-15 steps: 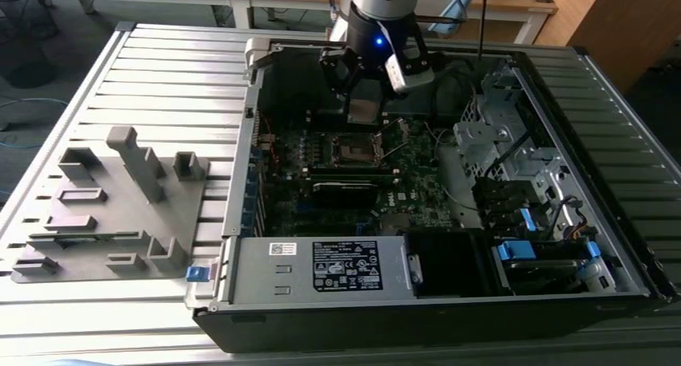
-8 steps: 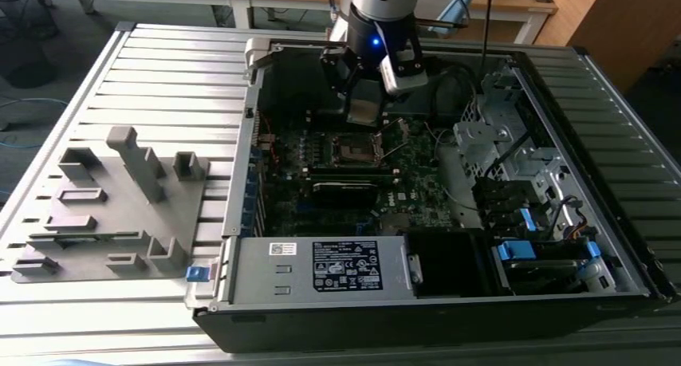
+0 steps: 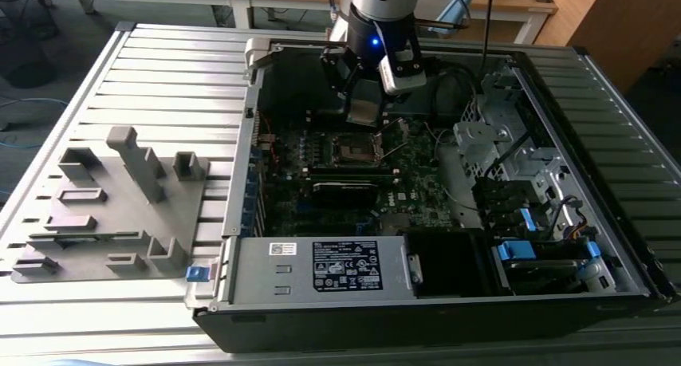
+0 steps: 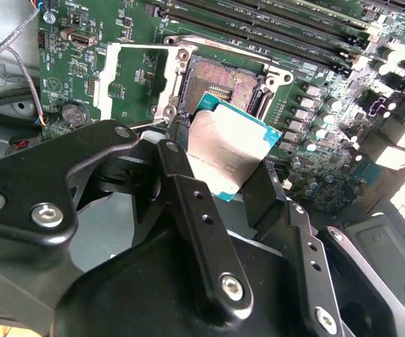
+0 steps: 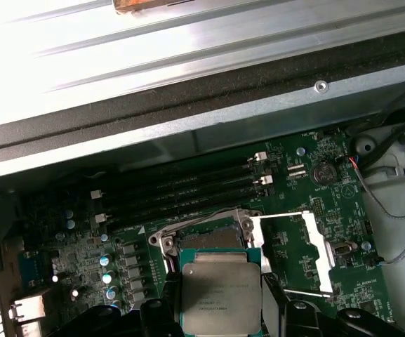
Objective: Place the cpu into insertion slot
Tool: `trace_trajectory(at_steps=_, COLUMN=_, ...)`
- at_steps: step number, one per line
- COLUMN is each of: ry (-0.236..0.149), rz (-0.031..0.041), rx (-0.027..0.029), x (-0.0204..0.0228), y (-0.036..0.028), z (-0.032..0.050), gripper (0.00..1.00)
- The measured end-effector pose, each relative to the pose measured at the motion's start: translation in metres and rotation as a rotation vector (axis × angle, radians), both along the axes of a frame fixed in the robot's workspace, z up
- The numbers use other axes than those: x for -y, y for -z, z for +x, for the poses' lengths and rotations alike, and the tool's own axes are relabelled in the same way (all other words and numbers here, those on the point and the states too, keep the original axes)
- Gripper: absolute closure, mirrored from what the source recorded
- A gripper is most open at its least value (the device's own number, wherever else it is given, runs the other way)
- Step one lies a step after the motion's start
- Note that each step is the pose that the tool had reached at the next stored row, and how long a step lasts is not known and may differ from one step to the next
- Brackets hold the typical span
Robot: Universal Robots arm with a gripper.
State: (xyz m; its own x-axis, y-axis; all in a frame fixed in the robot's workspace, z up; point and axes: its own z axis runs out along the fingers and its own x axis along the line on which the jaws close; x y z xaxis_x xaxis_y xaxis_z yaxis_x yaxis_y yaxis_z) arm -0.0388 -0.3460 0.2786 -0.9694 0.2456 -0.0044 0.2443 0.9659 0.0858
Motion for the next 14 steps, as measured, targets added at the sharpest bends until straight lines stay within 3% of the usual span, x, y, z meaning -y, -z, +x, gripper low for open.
trace_trajectory(at_steps=8, ry=0.004, rz=-0.0001, rx=0.0, x=0.0, y=0.0, z=0.0, gripper=0.46)
trace_trajectory(at_steps=14, ry=0.091, rz=0.0, rx=0.0, x=0.0, y=0.0013, z=0.0, gripper=0.46)
